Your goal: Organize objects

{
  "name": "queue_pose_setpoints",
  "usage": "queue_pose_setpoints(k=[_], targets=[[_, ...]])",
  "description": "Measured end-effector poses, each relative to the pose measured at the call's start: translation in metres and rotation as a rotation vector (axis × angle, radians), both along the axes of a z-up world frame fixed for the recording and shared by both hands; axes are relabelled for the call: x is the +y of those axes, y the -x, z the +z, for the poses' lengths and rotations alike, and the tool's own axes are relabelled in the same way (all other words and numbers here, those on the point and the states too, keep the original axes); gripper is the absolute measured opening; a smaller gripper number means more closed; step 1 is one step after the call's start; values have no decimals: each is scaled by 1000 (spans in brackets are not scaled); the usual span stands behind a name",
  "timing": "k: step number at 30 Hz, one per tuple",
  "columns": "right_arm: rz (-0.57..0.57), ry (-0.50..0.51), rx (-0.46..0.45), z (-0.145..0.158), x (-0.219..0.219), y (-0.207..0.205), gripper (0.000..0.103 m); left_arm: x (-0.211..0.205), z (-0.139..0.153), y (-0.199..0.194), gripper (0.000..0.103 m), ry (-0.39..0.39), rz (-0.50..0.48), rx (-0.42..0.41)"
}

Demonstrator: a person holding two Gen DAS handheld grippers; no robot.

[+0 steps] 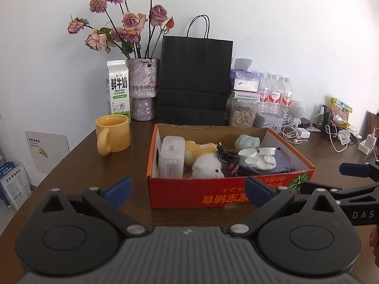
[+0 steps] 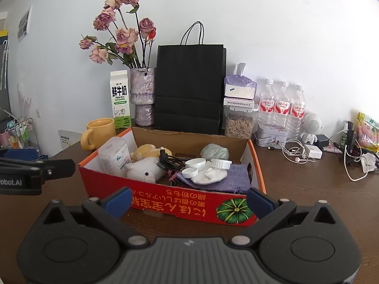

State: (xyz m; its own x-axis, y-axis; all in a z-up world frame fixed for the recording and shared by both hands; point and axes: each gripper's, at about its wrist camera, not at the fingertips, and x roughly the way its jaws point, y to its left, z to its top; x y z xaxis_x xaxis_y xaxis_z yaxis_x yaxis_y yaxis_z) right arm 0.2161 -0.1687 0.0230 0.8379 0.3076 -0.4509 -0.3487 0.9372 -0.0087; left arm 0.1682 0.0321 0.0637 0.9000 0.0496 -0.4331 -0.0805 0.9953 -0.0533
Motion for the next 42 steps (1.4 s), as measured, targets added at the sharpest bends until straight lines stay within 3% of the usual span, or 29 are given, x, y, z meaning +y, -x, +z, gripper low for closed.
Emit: queue_pose_setpoints(k=[10, 42], targets=[[11, -4, 31, -7, -4, 27, 103, -4, -13, 22, 103, 10, -8, 58], [10, -11, 10, -1, -7, 42, 103, -10, -10, 35, 103, 2, -19, 47]])
